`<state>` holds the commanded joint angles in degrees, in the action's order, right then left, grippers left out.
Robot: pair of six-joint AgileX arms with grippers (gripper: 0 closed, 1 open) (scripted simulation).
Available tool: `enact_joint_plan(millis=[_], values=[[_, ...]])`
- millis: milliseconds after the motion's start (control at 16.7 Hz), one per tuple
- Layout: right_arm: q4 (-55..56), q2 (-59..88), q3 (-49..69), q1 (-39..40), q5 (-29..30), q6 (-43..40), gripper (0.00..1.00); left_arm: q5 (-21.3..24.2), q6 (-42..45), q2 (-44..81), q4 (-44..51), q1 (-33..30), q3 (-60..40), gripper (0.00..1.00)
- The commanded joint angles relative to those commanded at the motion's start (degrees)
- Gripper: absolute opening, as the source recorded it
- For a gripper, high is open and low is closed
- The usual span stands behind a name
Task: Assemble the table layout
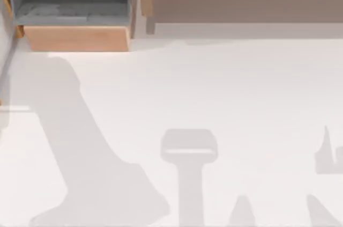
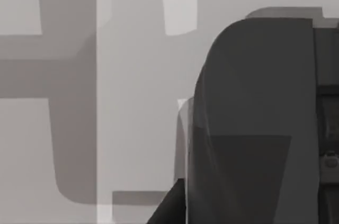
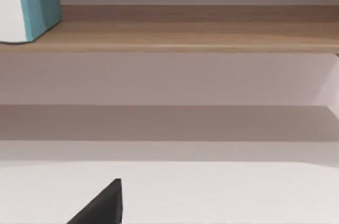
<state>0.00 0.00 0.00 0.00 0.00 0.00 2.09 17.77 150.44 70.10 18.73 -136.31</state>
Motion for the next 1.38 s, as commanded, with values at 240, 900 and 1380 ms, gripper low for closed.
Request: enact_joint_plan(millis=[240,900,1380], values=[[0.0,0.0,0.0,0.0,0.0,0.0,1.0,0.0,0.0,0.0,0.0,0.0,0.0,0.0],[0.0,0.0,0.0,0.0,0.0,0.0,1.0,0.0,0.2,-1.66,0.2,0.3,0.07,0.0],[0.0,0.0,0.0,0.0,0.0,0.0,1.0,-0.25,3.54,-21.52,-4.23,1.12,11.39,0.0]])
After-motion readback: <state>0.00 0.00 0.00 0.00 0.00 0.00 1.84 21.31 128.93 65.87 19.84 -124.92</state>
